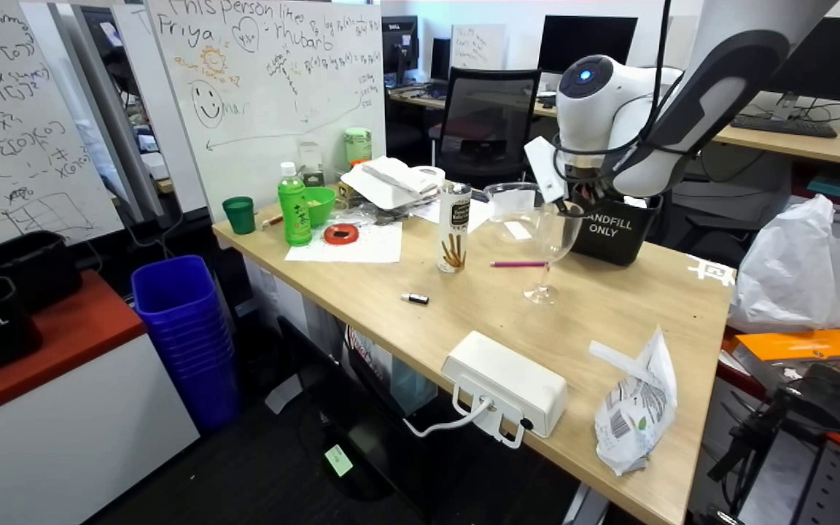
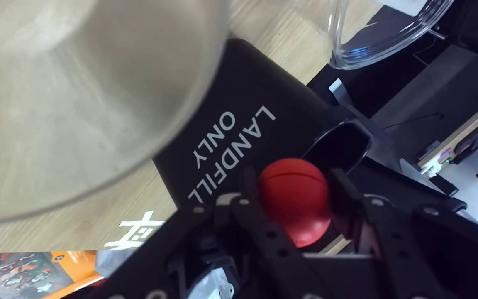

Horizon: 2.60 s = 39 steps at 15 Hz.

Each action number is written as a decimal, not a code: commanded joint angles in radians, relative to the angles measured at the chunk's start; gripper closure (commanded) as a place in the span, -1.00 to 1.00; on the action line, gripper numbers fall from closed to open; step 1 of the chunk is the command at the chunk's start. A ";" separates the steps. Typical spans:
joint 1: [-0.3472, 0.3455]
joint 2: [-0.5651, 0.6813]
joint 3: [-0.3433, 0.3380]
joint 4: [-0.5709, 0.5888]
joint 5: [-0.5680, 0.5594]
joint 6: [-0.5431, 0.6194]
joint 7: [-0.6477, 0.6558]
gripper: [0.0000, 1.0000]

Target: Pick up the red ball and throw it in the black bin

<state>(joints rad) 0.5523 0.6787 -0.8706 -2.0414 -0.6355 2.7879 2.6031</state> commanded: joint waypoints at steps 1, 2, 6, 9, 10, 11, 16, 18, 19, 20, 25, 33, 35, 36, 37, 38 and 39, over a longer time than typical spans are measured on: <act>-0.006 -0.003 0.006 0.003 -0.005 -0.003 0.000 0.59; -0.006 0.003 -0.003 0.005 0.004 0.006 0.000 0.59; -0.033 0.026 -0.035 0.034 0.042 0.055 0.000 0.59; -0.064 0.057 -0.055 0.063 0.098 0.098 -0.001 0.59; -0.081 0.070 -0.055 0.077 0.124 0.106 -0.002 0.59; -0.101 0.072 -0.047 0.087 0.139 0.100 -0.002 0.59; -0.187 0.136 -0.013 0.153 0.267 0.071 -0.026 0.59; -0.212 0.156 0.004 0.177 0.311 0.063 -0.041 0.59; -0.222 0.166 0.011 0.189 0.329 0.058 -0.047 -0.41; -0.231 0.177 0.017 0.202 0.347 0.052 -0.052 -0.44; -0.252 0.213 0.017 0.244 0.412 0.039 -0.055 -1.00; -0.250 0.157 0.023 0.176 0.422 0.063 -0.105 -1.00; -0.251 0.118 0.034 0.136 0.415 0.078 -0.152 -1.00; -0.254 0.100 0.041 0.117 0.413 0.094 -0.178 -1.00; -0.254 0.083 0.045 0.099 0.415 0.101 -0.198 -1.00; -0.254 0.064 0.048 0.082 0.421 0.106 -0.213 -1.00; -0.251 0.047 0.045 0.067 0.423 0.110 -0.222 -1.00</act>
<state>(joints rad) 0.3149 0.8101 -0.8551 -1.9075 -0.2339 2.8655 2.4522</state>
